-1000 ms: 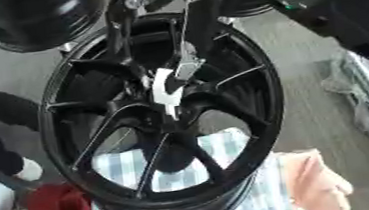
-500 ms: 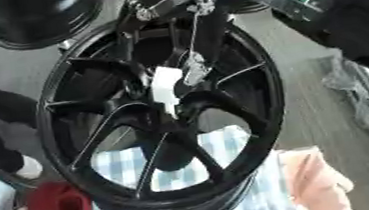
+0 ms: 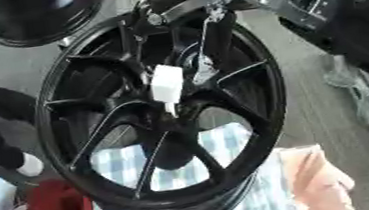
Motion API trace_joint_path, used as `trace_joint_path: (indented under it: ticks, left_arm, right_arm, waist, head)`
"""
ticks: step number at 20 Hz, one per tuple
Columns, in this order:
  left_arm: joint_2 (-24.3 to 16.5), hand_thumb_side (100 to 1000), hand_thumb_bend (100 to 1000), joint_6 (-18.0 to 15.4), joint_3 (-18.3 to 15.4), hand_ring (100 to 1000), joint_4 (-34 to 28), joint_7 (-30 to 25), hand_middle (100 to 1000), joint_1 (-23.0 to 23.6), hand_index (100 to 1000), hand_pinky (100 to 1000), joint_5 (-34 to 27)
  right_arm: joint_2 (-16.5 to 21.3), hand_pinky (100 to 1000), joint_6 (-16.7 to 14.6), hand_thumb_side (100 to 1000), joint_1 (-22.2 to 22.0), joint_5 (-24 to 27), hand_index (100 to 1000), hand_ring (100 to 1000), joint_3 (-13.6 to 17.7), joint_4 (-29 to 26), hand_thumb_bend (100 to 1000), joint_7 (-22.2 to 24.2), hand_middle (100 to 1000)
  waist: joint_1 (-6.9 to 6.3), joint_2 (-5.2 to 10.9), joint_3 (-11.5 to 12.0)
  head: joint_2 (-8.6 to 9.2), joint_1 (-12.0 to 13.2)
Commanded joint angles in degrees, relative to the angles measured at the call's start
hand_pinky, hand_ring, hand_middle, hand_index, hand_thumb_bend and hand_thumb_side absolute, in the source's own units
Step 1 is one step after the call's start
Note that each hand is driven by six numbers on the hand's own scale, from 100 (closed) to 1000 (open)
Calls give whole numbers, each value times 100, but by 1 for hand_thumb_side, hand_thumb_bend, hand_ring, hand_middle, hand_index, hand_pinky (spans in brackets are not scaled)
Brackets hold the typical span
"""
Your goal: Pull the pin out of the wheel hub.
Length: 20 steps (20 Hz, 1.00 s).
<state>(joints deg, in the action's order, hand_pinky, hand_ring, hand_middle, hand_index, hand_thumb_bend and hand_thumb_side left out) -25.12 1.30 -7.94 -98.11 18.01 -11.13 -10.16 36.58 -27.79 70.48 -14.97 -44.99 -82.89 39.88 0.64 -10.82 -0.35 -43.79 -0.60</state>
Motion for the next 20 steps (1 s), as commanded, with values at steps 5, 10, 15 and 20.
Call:
trace_joint_path:
  ticks: [5, 10, 15, 20]
  left_arm:
    - [-62, 599, 261, 4, -63, 798, -54, -1, 704, -29, 749, 721, -17]
    - [-57, 601, 259, 3, -77, 798, -61, 12, 705, -31, 749, 722, -20]
    - [-58, 602, 259, 7, -87, 798, -67, 22, 705, -31, 749, 723, -21]
    - [-66, 603, 257, 6, -94, 798, -77, 27, 706, -40, 749, 724, -14]
  right_arm:
    - [58, 830, -1530, 188, 125, 111, 801, 804, 113, -119, 464, 1208, 749]
    - [56, 832, -1716, 166, 84, 73, 799, 802, 33, -70, 460, 1208, 747]
    - [59, 832, -1939, 163, 63, -37, 797, 800, -56, 57, 461, 1208, 744]
    - [42, 833, -2120, 159, 84, -148, 792, 794, -103, 163, 460, 1208, 739]
  waist:
    - [-20, 25, 23]
    - [-1, -18, 54]
    - [19, -64, 67]
    - [28, -88, 71]
  head:
    - [-33, -13]
    - [-33, -15]
    - [-33, -13]
    - [-33, -15]
